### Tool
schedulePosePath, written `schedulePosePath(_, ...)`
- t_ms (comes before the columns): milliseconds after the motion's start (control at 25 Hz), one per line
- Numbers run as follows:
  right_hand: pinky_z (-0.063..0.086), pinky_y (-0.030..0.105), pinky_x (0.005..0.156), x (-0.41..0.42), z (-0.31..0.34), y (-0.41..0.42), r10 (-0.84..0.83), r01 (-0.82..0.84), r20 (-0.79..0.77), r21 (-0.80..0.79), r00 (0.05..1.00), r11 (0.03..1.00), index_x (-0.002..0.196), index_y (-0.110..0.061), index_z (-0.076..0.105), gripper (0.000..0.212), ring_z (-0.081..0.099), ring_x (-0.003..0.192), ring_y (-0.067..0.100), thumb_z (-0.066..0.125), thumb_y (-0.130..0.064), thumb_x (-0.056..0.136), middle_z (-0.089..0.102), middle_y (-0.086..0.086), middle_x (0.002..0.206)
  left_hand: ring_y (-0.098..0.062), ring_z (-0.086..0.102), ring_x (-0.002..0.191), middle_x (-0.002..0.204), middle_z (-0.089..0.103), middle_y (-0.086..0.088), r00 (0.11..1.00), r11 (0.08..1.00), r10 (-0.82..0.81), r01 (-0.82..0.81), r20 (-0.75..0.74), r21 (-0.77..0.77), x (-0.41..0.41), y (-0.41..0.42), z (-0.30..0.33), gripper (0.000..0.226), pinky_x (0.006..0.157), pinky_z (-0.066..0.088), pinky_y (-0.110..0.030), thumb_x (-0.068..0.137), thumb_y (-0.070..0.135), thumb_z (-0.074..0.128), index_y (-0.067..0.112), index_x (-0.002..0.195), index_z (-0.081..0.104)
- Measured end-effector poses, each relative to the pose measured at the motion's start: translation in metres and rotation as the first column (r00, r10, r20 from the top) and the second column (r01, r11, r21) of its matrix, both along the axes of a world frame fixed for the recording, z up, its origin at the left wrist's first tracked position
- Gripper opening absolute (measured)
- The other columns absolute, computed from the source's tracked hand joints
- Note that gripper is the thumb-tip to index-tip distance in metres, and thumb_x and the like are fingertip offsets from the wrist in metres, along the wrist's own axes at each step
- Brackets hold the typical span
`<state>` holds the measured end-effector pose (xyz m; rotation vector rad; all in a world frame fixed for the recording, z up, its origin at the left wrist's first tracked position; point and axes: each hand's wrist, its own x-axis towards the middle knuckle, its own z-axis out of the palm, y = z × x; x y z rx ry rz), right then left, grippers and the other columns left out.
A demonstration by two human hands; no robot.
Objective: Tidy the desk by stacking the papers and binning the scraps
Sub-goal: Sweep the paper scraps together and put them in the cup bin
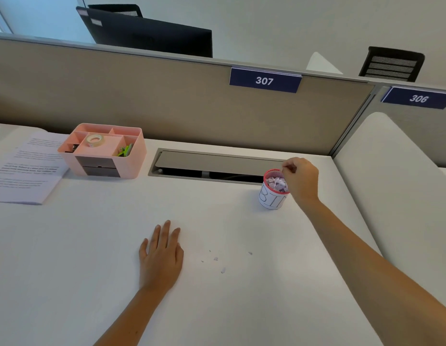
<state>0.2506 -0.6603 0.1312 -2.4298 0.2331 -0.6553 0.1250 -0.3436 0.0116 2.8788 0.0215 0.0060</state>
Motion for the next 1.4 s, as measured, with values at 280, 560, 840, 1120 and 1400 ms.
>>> schedulePosePath(280,0.042,0.030,0.096,-0.114,-0.098,0.054,0.269,-0.270,-0.252,0.029,0.930,0.962,0.114,-0.007,0.066,0.025,0.061,0.111,0.026,0.056,-0.019,0.095,0.067,0.008,0.118,-0.033,0.039,0.137,0.147,0.044,-0.011,1.000,1.000,0.004,-0.004,0.010,-0.026,0.000,-0.001,0.001,0.063,0.107,0.032,-0.057,0.090,0.036,0.015,0.012,0.131,0.057)
schedulePosePath(560,0.017,0.045,0.117,-0.188,-0.136,0.063,0.206,-0.470,-0.556,-0.388,0.805,0.793,0.148,-0.010,0.032,0.084,0.024,0.144,0.028,0.019,-0.070,0.090,0.022,0.007,0.157,-0.032,0.040,0.137,0.147,0.045,-0.010,1.000,1.000,0.012,-0.012,0.009,-0.023,0.000,0.001,-0.002,0.060,0.106,0.033,-0.056,0.090,0.034,0.017,0.014,0.130,0.057)
schedulePosePath(840,0.016,0.058,0.116,-0.189,-0.134,0.100,0.339,-0.620,-0.581,-0.393,0.740,0.679,0.150,-0.023,0.026,0.080,0.020,0.146,0.027,0.025,-0.074,0.089,0.018,0.001,0.159,-0.032,0.040,0.137,0.147,0.044,-0.010,1.000,1.000,0.006,-0.006,0.008,-0.012,0.000,0.002,-0.001,0.060,0.106,0.033,-0.055,0.090,0.034,0.018,0.014,0.131,0.057)
schedulePosePath(1120,-0.012,0.044,0.114,-0.169,-0.140,0.130,0.237,-0.510,-0.603,-0.333,0.762,0.793,0.152,-0.013,0.007,0.081,0.000,0.148,0.026,0.005,-0.066,0.091,-0.008,0.001,0.159,-0.032,0.042,0.135,0.146,0.046,-0.010,1.000,1.000,0.010,-0.010,0.006,-0.001,0.002,0.002,-0.003,0.053,0.104,0.035,-0.055,0.091,0.031,0.025,0.014,0.129,0.058)
schedulePosePath(1400,-0.017,0.043,0.115,-0.128,-0.145,0.155,0.274,-0.518,-0.589,-0.295,0.760,0.803,0.150,-0.015,-0.012,0.089,-0.024,0.144,0.020,-0.002,-0.074,0.084,-0.024,-0.002,0.155,-0.031,0.044,0.134,0.145,0.048,-0.010,1.000,1.000,0.005,-0.005,-0.005,0.009,0.003,0.003,-0.003,0.055,0.103,0.038,-0.054,0.091,0.033,0.023,0.015,0.128,0.059)
